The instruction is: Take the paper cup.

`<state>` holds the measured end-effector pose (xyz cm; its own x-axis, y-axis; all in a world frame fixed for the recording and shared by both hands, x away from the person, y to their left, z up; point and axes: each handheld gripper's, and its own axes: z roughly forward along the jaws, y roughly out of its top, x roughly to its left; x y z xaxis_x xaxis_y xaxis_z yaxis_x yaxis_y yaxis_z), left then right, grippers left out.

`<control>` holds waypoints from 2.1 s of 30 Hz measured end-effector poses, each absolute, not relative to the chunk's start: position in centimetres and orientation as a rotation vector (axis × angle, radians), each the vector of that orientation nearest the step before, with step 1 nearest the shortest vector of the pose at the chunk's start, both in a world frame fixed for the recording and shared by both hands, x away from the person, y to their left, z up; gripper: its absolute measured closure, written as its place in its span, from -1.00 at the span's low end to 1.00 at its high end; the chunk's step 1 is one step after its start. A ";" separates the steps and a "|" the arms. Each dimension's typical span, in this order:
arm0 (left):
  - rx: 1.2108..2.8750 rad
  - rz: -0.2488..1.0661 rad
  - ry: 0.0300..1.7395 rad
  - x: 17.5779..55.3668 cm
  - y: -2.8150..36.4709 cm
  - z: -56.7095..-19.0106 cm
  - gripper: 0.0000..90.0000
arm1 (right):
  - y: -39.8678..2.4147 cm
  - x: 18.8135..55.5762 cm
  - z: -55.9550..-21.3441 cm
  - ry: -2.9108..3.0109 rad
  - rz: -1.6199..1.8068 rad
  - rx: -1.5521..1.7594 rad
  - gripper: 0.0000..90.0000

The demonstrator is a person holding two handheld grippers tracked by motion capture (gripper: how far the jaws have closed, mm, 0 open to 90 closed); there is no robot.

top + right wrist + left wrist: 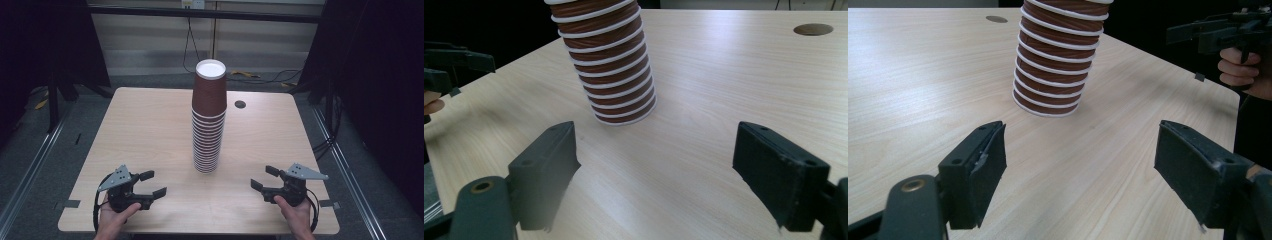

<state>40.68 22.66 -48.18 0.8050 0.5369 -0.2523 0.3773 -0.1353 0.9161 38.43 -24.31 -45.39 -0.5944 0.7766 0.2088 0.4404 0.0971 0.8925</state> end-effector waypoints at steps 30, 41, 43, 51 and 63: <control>1.783 0.142 0.645 40.3 21.7 -48.0 -0.59 | -22.0 39.3 -42.2 2.156 1.579 1.062 -0.64; 1.782 0.141 0.644 40.5 22.2 -47.9 -0.59 | -20.5 41.1 -37.3 2.158 1.632 0.899 -0.58; 1.777 0.141 0.650 40.5 22.2 -47.9 -0.59 | -20.4 41.4 -36.8 2.143 1.633 0.890 -0.58; 1.785 0.138 0.648 40.5 22.1 -48.0 -0.59 | -20.0 42.2 -35.3 2.137 1.602 0.839 -0.53; 1.794 0.133 0.638 40.4 22.0 -48.0 -0.58 | -18.8 43.9 -31.9 2.147 1.656 0.779 -0.55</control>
<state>40.44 22.03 -48.04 0.8446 0.4843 -0.2282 0.3525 -0.1823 0.9179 43.85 -18.77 -31.86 -0.8003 0.5947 0.0763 0.2250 0.1799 0.9576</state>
